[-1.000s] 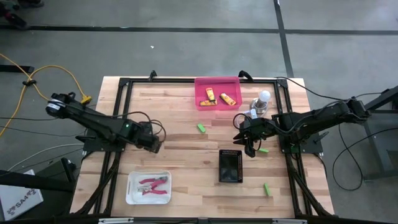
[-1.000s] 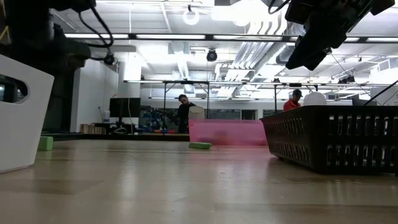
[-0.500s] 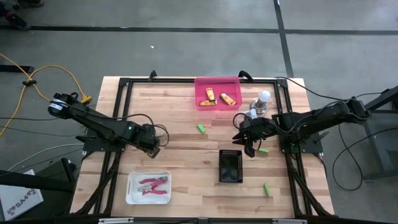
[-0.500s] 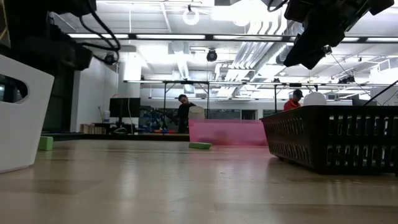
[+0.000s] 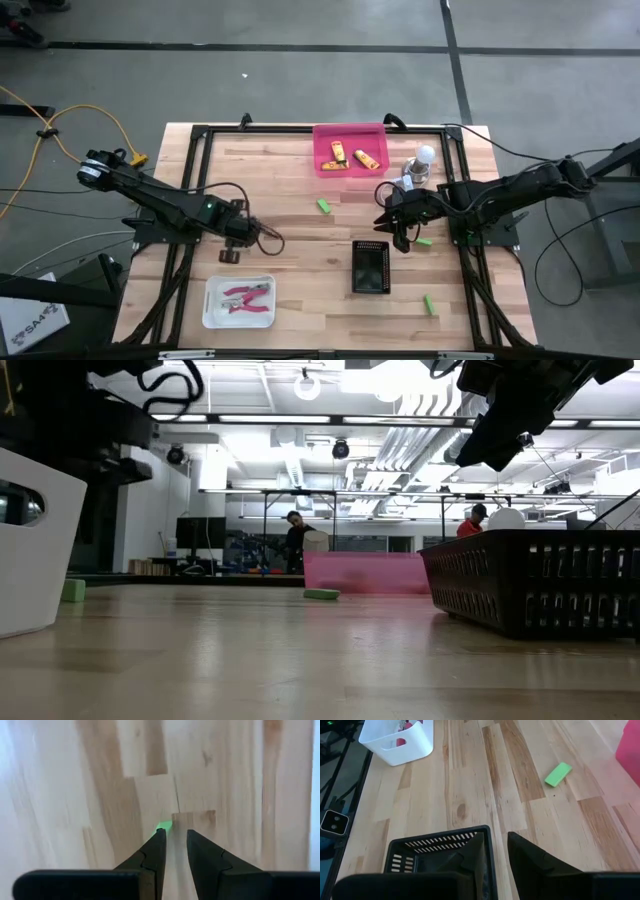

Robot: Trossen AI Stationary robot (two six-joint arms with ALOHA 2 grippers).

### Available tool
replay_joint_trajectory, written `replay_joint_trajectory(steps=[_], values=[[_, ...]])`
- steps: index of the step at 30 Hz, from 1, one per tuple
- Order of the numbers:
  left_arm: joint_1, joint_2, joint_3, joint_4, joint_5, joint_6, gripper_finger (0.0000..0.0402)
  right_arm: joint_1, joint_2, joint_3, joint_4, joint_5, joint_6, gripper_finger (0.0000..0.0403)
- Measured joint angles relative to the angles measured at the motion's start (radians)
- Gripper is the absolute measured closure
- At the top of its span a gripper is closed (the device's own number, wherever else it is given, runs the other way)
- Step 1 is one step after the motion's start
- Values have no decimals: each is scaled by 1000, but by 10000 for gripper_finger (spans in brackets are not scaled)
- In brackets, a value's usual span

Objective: Pick & Place School Supplies
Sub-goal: Put the green eraser into the black bin

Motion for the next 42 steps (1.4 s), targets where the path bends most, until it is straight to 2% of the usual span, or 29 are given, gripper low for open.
replay_joint_trajectory(steps=[4,8,16,22,31,42], values=[[0,0,0,4,22,193,329,0,0,0,0,0,0,328],[28,0,0,1,58,277,329,0,0,0,0,0,0,328],[154,0,0,-12,137,347,329,0,0,0,0,0,0,328],[199,0,-4,-16,165,380,320,0,0,0,0,0,0,328],[185,0,-11,-19,178,396,256,0,0,0,0,0,0,328],[147,103,-22,-8,138,388,247,0,0,0,1,0,0,328]])
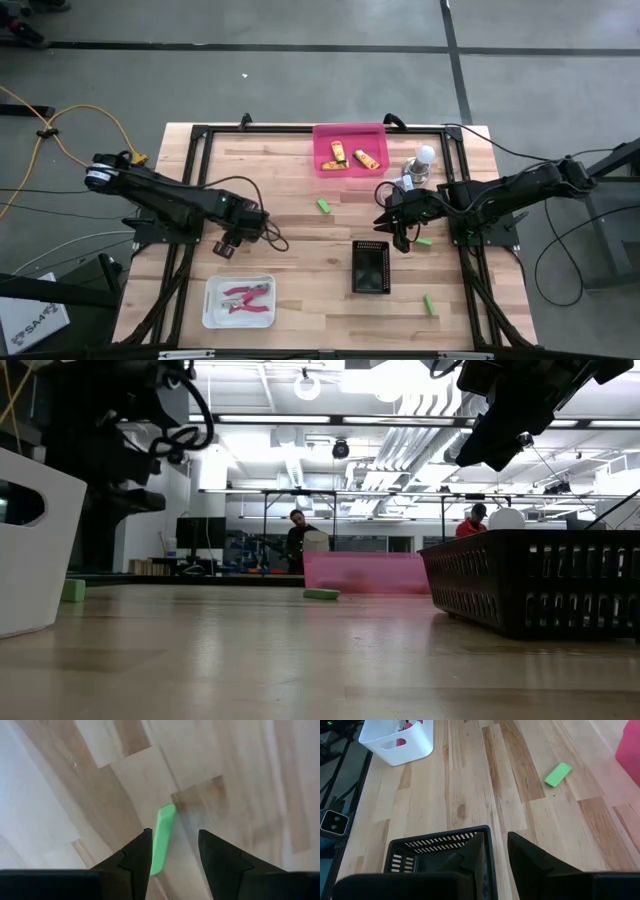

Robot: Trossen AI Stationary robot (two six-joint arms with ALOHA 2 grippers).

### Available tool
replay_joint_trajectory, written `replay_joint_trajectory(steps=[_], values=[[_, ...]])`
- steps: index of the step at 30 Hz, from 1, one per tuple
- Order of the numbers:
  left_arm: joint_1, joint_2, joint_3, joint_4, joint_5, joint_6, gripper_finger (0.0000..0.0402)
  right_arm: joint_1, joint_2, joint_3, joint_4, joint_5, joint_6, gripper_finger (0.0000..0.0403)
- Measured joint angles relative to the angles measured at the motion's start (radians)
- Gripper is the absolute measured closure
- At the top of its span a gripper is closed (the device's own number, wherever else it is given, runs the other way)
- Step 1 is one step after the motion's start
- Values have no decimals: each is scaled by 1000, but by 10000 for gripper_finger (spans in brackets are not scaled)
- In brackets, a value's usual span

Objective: Pick & Place School Supplies
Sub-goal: Put the green eraser into the black bin

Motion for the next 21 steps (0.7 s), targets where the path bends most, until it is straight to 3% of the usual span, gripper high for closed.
replay_joint_trajectory(steps=[21], values=[[0,77,0,13,-37,-31,247,0,0,0,2,0,0,328]])
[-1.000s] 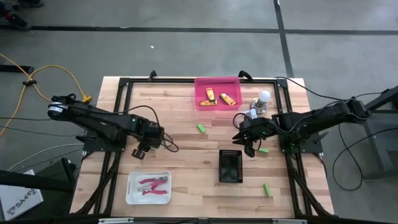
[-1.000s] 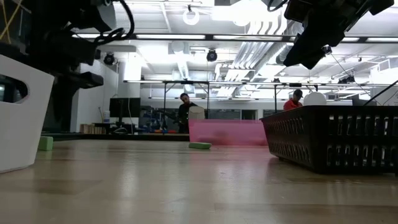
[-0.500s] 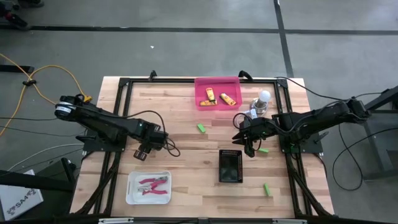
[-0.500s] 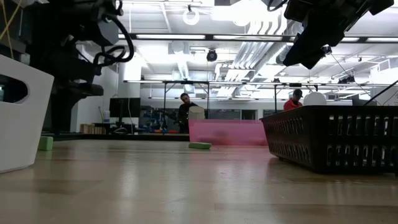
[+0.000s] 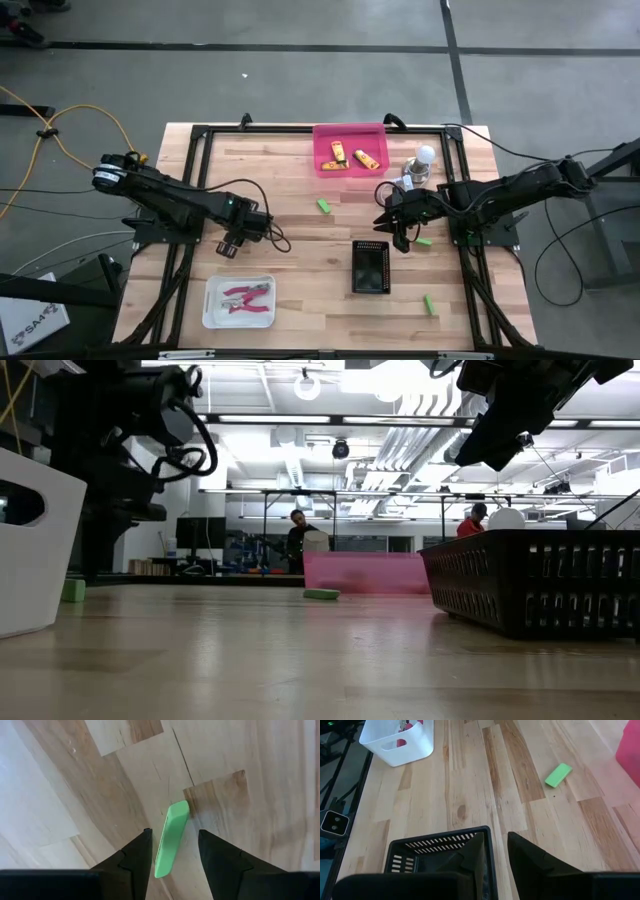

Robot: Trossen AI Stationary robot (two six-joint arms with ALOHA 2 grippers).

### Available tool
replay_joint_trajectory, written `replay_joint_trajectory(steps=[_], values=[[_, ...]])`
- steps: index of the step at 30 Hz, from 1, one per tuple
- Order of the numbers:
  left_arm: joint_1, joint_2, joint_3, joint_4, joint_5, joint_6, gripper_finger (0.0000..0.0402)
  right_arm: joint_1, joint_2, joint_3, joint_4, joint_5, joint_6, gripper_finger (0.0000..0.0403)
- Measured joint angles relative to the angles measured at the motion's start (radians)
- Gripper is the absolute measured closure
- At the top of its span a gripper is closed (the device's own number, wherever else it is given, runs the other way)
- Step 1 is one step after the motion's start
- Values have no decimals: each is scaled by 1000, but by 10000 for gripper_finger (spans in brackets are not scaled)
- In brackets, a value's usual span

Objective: Pick & Place School Supplies
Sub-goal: Put the green eraser into the black bin

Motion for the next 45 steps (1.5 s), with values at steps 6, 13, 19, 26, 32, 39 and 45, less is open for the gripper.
replay_joint_trajectory(steps=[6,13,19,26,32,39,45], values=[[0,28,0,8,0,0,247,0,0,0,0,0,0,328],[0,29,0,10,0,0,247,0,0,0,0,0,0,328],[0,33,0,15,0,-10,247,0,0,0,0,0,0,328],[0,33,0,18,0,-11,250,0,0,0,0,0,0,328],[0,33,0,32,0,-11,279,0,0,0,0,0,0,328],[0,33,-1,38,0,-18,297,0,0,0,0,0,0,328],[0,33,-22,64,18,-40,298,0,0,0,0,0,0,328]])
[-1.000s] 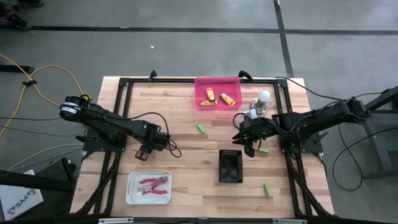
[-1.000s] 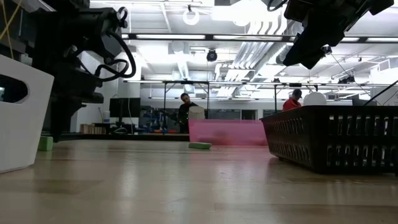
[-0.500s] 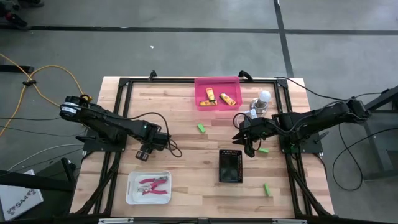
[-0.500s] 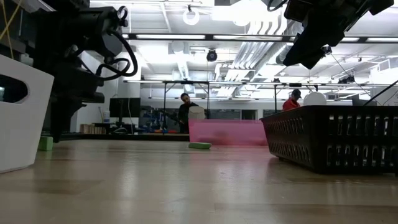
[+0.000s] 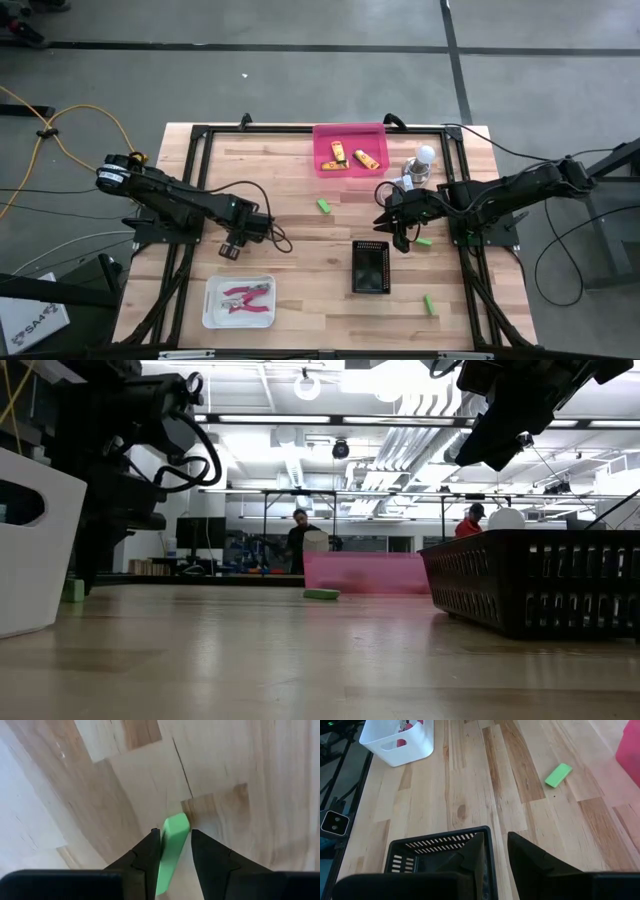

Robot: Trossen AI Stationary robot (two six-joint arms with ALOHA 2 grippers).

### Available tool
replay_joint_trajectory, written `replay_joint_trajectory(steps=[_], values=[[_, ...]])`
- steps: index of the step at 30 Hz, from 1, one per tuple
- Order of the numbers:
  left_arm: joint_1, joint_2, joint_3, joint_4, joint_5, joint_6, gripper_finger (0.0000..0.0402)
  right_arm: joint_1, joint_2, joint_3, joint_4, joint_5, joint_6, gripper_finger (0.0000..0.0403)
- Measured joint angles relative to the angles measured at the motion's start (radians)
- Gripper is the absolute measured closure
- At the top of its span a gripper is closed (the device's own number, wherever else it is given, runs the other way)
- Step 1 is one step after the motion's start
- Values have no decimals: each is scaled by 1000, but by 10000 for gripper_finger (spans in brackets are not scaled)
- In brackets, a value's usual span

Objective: Pick & Place School Supplies
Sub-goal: Put the green eraser into the black bin

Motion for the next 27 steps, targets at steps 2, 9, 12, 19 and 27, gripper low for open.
replay_joint_trajectory(steps=[2,9,12,19,27], values=[[0,0,-1,0,0,0,298,0,0,0,0,0,0,328],[0,0,-2,2,-1,4,298,0,0,0,0,0,0,328],[0,0,-2,2,-1,12,298,0,0,0,0,0,0,328],[0,0,-2,6,-19,14,323,0,0,0,0,0,0,328],[0,0,-2,8,-19,14,364,0,0,0,0,0,0,328]])
